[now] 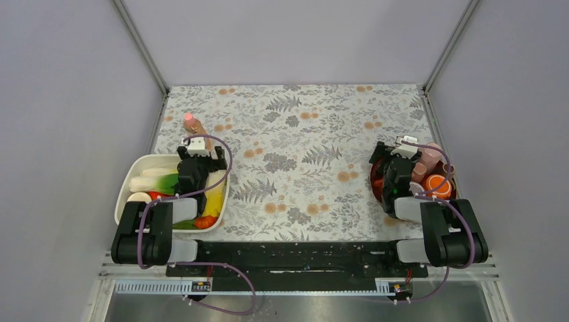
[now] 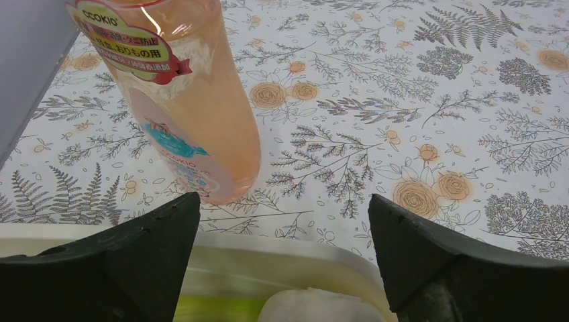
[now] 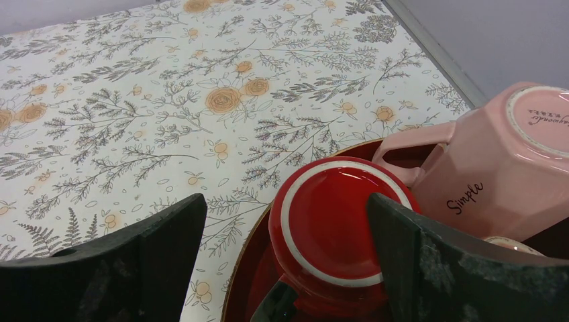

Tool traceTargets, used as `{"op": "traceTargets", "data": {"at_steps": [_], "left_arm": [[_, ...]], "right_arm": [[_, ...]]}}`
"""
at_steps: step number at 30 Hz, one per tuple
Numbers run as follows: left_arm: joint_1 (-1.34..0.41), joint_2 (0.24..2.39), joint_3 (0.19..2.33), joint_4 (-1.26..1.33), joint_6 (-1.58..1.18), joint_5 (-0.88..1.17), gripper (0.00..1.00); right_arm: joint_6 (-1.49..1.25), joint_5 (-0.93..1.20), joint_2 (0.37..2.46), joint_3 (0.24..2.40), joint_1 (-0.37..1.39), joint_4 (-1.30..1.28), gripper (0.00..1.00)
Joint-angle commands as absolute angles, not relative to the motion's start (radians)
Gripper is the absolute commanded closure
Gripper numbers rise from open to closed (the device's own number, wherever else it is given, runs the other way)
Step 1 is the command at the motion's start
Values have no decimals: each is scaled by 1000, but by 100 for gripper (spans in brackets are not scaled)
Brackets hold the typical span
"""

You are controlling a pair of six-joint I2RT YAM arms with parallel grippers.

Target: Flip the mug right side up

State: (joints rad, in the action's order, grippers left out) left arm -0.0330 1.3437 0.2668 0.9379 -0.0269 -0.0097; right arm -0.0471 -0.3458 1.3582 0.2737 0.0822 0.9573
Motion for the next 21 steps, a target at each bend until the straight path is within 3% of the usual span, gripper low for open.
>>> {"op": "traceTargets", "data": {"at_steps": [1,7,12,16,21], "left_arm": [[-28,1345,258,1021,-34,-6,1],[-28,1333,256,1016,-27,7,1],[-28,1198,231,933,-9,89,1],[-28,1161,207,939,27,174,1],[-28,1085,320,608,79,379,1]], "right_arm": [[-50,-347,1356,261,77,1025,1],[-65,-376,1241,259,77,935,2],[-144,-333,1035,337,77,599,1],[-262,-210,935,450,78,320,9],[-432,-356,898,621,103,-129,21]]}}
